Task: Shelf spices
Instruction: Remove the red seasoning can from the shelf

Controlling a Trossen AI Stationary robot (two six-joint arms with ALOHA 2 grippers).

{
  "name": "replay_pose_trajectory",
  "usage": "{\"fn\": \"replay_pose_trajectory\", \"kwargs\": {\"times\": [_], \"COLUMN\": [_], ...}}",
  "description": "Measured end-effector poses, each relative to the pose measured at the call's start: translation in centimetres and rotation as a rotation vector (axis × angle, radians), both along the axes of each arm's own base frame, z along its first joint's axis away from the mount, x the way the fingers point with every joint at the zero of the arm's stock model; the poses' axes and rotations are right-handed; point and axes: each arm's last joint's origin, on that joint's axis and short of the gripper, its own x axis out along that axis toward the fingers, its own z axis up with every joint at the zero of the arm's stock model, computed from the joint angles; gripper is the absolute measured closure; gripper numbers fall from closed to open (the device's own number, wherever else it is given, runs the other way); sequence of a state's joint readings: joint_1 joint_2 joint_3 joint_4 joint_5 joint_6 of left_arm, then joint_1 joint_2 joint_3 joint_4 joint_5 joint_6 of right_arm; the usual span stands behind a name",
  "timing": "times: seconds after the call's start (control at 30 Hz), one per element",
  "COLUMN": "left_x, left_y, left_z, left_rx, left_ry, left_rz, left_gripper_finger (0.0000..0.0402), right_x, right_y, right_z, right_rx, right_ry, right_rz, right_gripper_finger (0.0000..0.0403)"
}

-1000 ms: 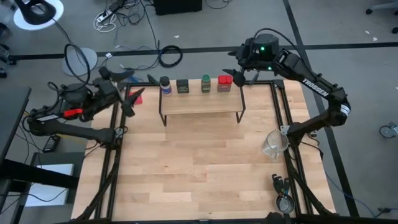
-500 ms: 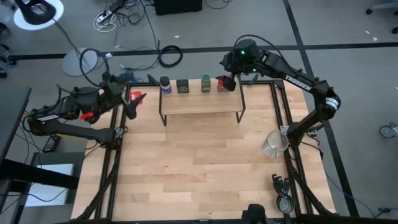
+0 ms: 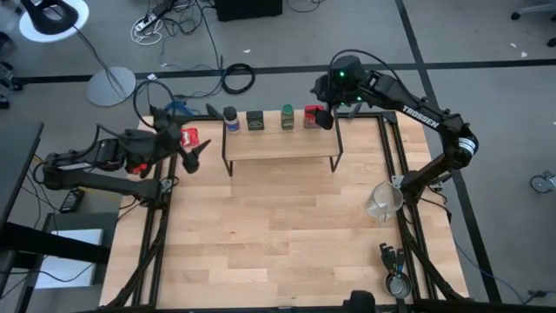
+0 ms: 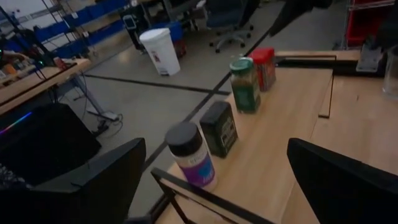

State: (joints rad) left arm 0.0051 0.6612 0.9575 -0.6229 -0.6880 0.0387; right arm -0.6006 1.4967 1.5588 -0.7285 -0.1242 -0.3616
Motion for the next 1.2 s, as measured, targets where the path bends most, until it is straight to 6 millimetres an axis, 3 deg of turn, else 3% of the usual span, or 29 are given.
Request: {"fn": "replay_pose_trajectory", "kwargs": {"times": [0.43,0.93,1.2], "left_x": [0.8,2.0,2.1], "left_y": [-0.2,-0.6,-0.6], "left_z": [-2.3,-3.8,-3.9], "left_rx": [-0.086,-0.168,-0.190], "left_ry": [0.023,-0.040,-0.054], "left_rz": [-0.057,-0.190,-0.205], "left_gripper_finger": [0.0006,0.0008,0.0008], "right_x": [-0.6,-1.8,-1.1], "right_y": [0.2,-2.1,-2.6], "right_z": [-0.8,-1.7,-2.9], "right_rx": [0.053,0.052,0.065], "right_ry": [0.086,0.152,0.187], "right_rz": [-0.002,-0.040,0.014], "right_gripper_finger": [0.0048,0.0048,0.0048]}}
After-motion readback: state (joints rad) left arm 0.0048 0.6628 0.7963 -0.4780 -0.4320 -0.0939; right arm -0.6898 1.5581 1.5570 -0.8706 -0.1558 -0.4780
